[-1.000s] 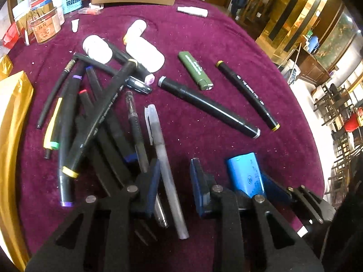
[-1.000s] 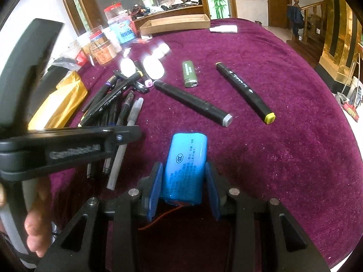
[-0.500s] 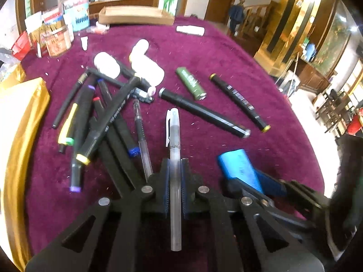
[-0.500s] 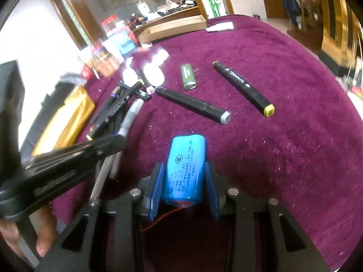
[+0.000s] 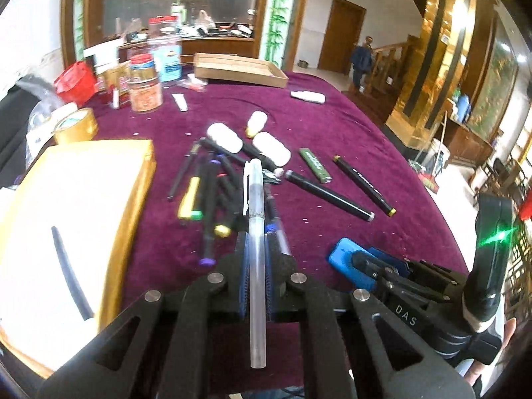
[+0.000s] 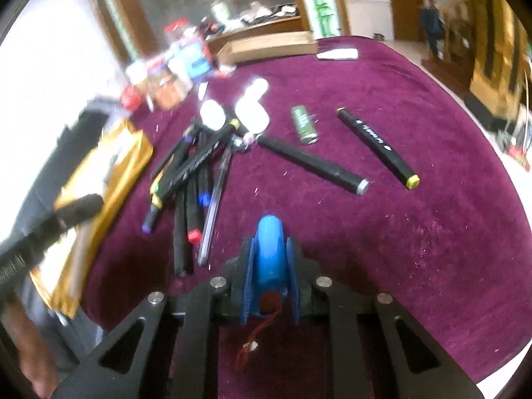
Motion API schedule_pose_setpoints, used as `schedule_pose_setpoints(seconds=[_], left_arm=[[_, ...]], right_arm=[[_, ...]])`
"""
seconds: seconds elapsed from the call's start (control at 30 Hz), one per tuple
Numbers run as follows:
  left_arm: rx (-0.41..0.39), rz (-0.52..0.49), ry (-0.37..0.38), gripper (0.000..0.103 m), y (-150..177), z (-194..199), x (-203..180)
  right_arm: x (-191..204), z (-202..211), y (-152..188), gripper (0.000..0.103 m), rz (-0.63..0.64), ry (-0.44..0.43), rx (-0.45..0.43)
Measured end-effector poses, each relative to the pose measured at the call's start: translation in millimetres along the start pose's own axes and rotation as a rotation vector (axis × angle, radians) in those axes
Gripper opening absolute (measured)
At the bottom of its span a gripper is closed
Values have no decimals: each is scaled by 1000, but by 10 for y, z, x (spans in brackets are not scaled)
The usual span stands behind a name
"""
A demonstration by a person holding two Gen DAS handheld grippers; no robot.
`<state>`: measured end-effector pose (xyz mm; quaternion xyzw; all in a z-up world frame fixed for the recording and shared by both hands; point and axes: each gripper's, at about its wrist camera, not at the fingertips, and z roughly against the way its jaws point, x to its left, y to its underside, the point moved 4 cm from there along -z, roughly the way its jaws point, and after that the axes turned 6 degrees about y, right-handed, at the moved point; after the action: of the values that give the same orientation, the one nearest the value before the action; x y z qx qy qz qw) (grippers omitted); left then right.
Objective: Organize rigid objects
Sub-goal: 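Carry pen and battery into the white tray and open both tools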
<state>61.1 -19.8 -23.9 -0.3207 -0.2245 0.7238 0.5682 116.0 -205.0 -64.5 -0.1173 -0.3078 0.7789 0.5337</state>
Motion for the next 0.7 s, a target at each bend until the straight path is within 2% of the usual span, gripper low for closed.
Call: schedule_pose_setpoints(seconds=[0.1, 0.23, 0.27, 0.4, 0.53, 0.63, 0.7], left_arm=[[5, 37, 0, 6, 56, 54, 141], [-2, 70, -10, 6, 112, 117, 286], [-2, 83, -8, 6, 116, 139, 338], [-11, 145, -12, 6, 139, 298, 581], [-46, 204, -60, 6, 132, 532, 906], [-52, 271, -115, 6, 150, 608, 1258], [-44, 327, -157, 6, 189, 600, 1507]], right_arm=[[109, -77, 103, 17, 73, 42, 42], [165, -96, 121, 16, 86, 76, 42], [170, -64, 105, 16, 62, 59, 32], [372, 211, -23, 16, 38, -78, -57], [913, 347, -209, 16, 104, -277, -88], [1406, 321, -305, 16, 173, -388, -79], [1712, 246, -351, 16, 222, -432, -77]])
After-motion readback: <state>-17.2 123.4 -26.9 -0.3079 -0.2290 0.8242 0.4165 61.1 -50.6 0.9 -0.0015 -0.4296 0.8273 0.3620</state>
